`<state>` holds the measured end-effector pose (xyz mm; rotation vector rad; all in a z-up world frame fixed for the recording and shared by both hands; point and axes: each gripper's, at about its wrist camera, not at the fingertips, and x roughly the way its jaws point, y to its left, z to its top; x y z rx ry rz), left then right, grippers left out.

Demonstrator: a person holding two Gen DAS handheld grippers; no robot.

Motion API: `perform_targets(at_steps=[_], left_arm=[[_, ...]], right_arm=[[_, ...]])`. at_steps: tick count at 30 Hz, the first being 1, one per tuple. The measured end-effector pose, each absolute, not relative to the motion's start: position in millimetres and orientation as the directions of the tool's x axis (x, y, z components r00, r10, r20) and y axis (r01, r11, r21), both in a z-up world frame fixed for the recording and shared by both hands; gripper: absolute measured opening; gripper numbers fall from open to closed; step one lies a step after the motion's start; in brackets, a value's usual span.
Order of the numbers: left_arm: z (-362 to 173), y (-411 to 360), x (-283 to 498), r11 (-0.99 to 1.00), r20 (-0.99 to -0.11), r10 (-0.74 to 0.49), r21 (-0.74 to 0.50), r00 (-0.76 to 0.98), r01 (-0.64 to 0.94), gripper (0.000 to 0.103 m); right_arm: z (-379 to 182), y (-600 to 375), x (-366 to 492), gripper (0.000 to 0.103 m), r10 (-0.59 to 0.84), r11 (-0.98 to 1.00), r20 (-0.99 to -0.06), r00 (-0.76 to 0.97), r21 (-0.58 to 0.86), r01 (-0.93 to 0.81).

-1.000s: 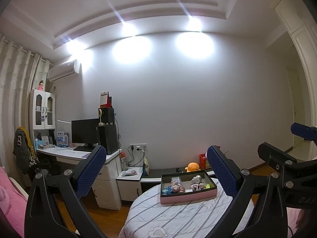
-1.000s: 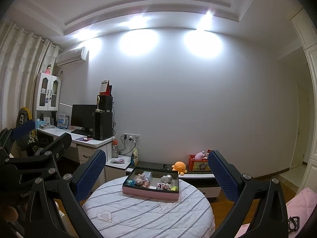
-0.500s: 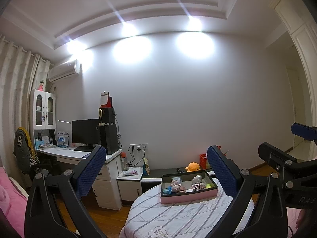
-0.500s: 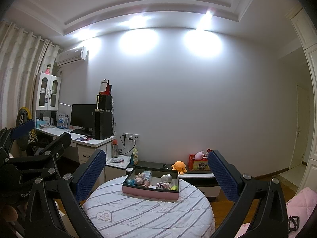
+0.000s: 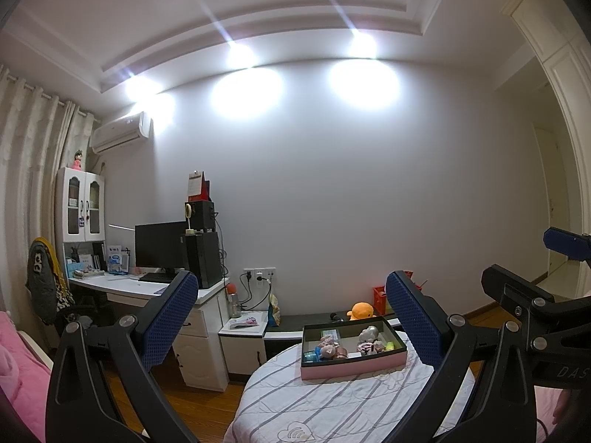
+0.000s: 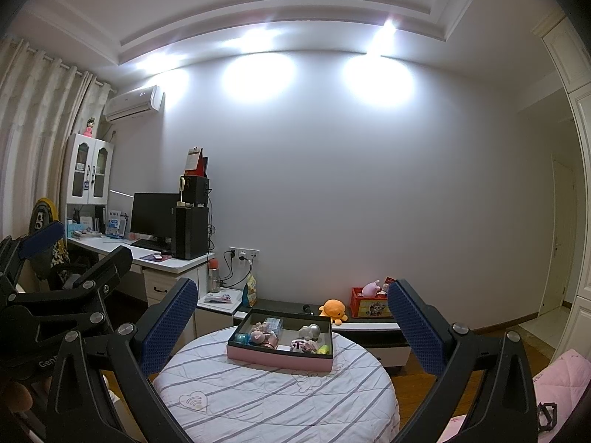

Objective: Organize rigid objects

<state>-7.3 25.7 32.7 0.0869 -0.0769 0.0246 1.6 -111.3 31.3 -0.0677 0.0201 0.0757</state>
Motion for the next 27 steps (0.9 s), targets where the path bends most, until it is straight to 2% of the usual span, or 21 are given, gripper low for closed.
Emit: perform_targets(at_steps=[27], left_arm=[[32.7,27.8,-9.9,0.995,0.079,0.031,0.090,0.996,-0.039,0.103]], right_arm=[[31.4,-107.9,2.1,0.103,0.064,0.995,-0.033,0.997,-0.073,-0.066]])
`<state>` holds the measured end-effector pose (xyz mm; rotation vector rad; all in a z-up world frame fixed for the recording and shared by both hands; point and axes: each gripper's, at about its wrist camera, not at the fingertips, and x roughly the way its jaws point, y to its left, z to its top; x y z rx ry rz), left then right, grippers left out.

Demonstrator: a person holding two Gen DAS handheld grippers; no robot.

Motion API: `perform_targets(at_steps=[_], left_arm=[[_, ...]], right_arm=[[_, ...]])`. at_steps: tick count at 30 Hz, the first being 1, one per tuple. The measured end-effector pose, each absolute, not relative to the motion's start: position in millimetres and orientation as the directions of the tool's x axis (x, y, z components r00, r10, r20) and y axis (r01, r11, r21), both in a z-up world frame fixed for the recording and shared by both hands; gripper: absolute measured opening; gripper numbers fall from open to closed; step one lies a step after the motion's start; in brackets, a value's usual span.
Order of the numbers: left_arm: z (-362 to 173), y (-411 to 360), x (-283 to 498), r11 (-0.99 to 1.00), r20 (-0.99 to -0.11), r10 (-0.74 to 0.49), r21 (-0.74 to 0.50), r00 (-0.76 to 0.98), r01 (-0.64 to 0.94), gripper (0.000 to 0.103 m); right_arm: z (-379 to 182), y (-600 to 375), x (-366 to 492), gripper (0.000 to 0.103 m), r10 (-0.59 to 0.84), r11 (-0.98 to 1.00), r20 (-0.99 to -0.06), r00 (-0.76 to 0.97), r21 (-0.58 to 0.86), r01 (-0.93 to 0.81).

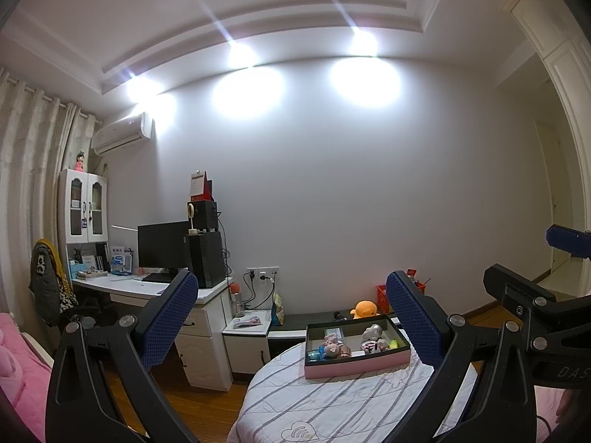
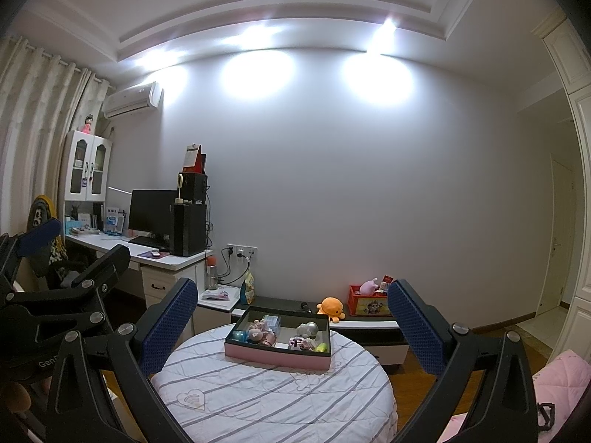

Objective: Organize rigid objects

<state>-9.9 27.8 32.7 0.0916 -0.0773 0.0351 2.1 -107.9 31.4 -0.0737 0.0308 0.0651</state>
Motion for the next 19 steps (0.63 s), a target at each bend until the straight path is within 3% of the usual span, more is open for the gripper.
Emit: perform_targets(at_steps=[19], left_arm=[[32.9,27.6,-10.2,0.995,0.078,0.032,0.092,0.996,-0.039,0.103]], right_arm=[[31.4,-106.8,1.3,0.103,0.059,0.995,-0.037,0.998,-0.078,-0.062]])
